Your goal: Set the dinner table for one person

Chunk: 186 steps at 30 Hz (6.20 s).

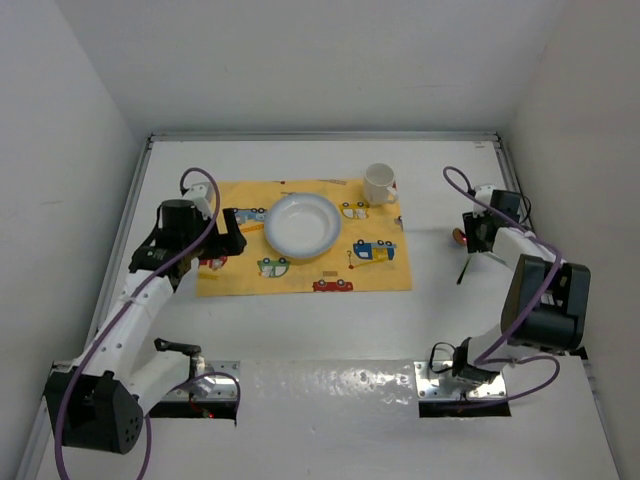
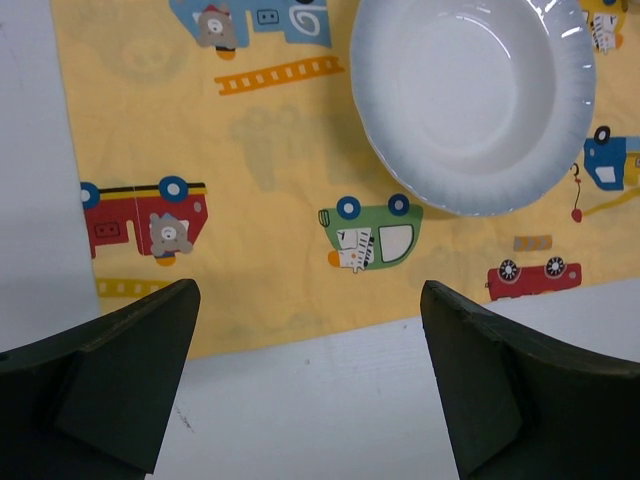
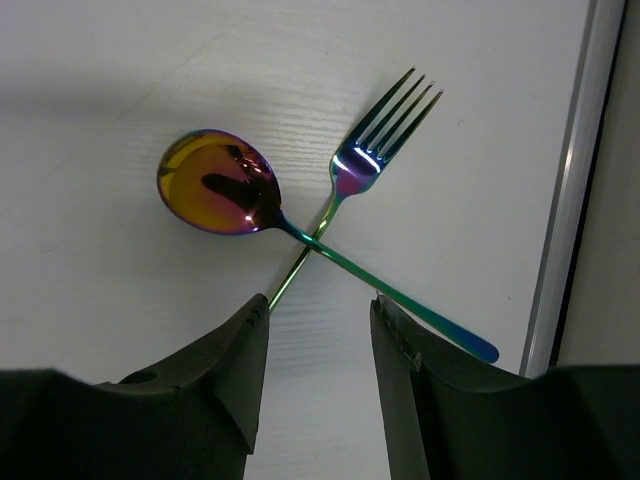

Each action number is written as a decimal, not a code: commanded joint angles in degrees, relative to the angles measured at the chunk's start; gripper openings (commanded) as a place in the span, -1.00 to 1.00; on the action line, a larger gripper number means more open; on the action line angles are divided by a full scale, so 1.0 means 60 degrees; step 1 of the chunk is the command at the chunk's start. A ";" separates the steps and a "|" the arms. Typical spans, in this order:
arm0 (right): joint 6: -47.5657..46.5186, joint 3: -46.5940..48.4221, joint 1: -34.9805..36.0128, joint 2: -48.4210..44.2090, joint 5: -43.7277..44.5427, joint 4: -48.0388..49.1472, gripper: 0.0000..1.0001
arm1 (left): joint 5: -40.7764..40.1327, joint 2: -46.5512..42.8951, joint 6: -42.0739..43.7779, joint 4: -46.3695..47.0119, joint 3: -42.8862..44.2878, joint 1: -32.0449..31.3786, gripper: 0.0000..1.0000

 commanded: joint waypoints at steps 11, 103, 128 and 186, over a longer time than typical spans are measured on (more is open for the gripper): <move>-0.2031 0.0421 -0.0626 0.1293 -0.0586 0.0682 -0.13 | 0.0126 -0.0264 0.0487 0.1203 -0.0579 -0.0048 0.82; 0.7636 0.5327 0.7884 0.4941 0.3458 -0.2027 -0.99 | -0.2101 0.0058 -0.0275 0.0588 -0.0359 -0.0047 0.83; 0.8398 0.3472 0.6948 0.0856 0.3897 -0.2951 -0.53 | -0.2042 0.0058 -0.0275 0.0559 -0.0300 -0.0047 0.83; 0.7709 0.2677 0.2081 -0.0154 0.2007 -0.2510 -1.00 | -0.2115 -0.0015 -0.0275 0.0603 -0.0373 -0.0047 0.80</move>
